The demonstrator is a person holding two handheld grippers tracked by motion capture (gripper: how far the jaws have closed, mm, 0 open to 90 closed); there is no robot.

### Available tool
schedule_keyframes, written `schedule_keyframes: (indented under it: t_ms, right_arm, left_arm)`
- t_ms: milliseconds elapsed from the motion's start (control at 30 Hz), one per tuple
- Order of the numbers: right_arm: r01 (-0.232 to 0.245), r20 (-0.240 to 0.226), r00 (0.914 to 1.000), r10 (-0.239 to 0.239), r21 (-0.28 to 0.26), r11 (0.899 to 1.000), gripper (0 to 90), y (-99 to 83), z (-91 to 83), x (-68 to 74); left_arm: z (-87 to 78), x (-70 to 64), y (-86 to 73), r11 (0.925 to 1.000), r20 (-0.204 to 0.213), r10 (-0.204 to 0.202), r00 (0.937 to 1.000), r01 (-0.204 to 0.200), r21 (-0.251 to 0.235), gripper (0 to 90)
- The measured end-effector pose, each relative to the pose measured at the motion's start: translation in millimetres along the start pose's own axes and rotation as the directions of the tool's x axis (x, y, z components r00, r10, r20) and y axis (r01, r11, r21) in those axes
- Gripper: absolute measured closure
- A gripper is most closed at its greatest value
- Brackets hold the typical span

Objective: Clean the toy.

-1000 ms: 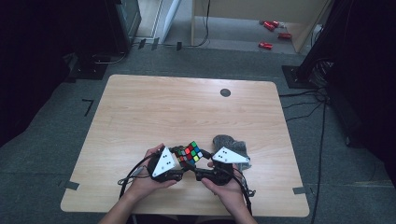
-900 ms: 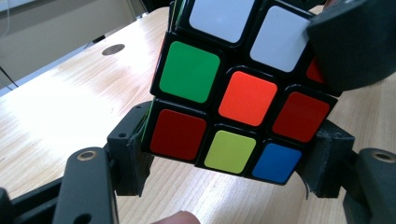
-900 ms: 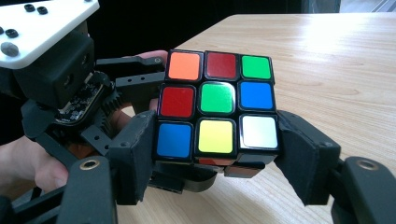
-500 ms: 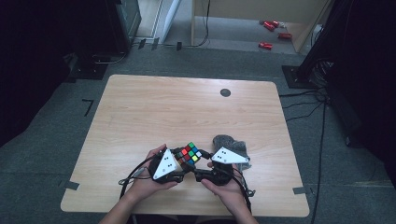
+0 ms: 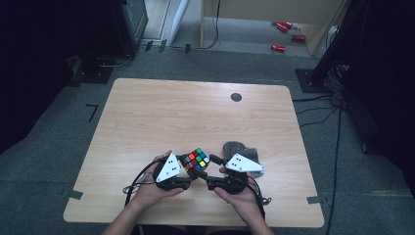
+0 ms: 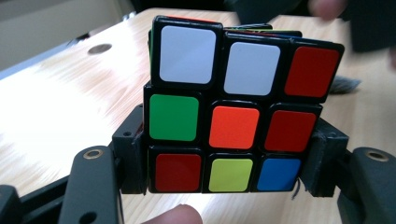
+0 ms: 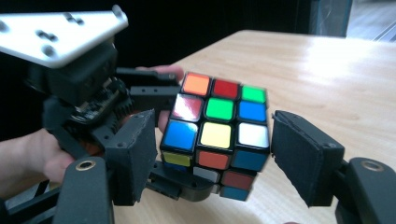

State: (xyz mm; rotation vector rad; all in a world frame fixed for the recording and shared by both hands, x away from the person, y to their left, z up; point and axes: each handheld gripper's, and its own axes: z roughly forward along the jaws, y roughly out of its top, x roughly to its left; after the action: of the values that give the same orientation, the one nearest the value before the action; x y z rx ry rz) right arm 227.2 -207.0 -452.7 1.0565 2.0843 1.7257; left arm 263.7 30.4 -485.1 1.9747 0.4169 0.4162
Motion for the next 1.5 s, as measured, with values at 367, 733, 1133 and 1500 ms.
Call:
schedule_keyframes:
  t_ms: [367, 733, 1133, 1500]
  right_arm:
    - [-0.046, 0.071, 0.9962, 0.050, -0.062, 0.997, 84.6, -3.3, -8.9, -9.3]
    - [-0.080, 0.045, 0.9956, 0.082, -0.054, 0.995, 73.7, -7.1, -6.5, -11.7]
    - [-0.111, 0.045, 0.9927, 0.112, -0.026, 0.993, 41.1, -10.1, 2.8, -7.7]
    - [-0.002, 0.116, 0.9932, 0.009, -0.056, 0.998, 78.6, -12.4, -3.1, -14.9]
  left_arm:
    - [-0.3, -1.2, 3.0, 0.9994, 0.069, -0.031, 0.9971, 0.032, -0.011, 33.6]
    - [-3.4, 4.3, 4.7, 0.9967, 0.082, -0.076, 0.9937, 0.078, -0.021, 34.1]
    - [-3.9, 8.9, 3.3, 0.9957, 0.040, -0.093, 0.9949, 0.093, 0.003, 34.3]
    - [-9.2, 13.9, 3.4, 0.9897, 0.106, -0.140, 0.9845, 0.142, -0.015, 34.3]
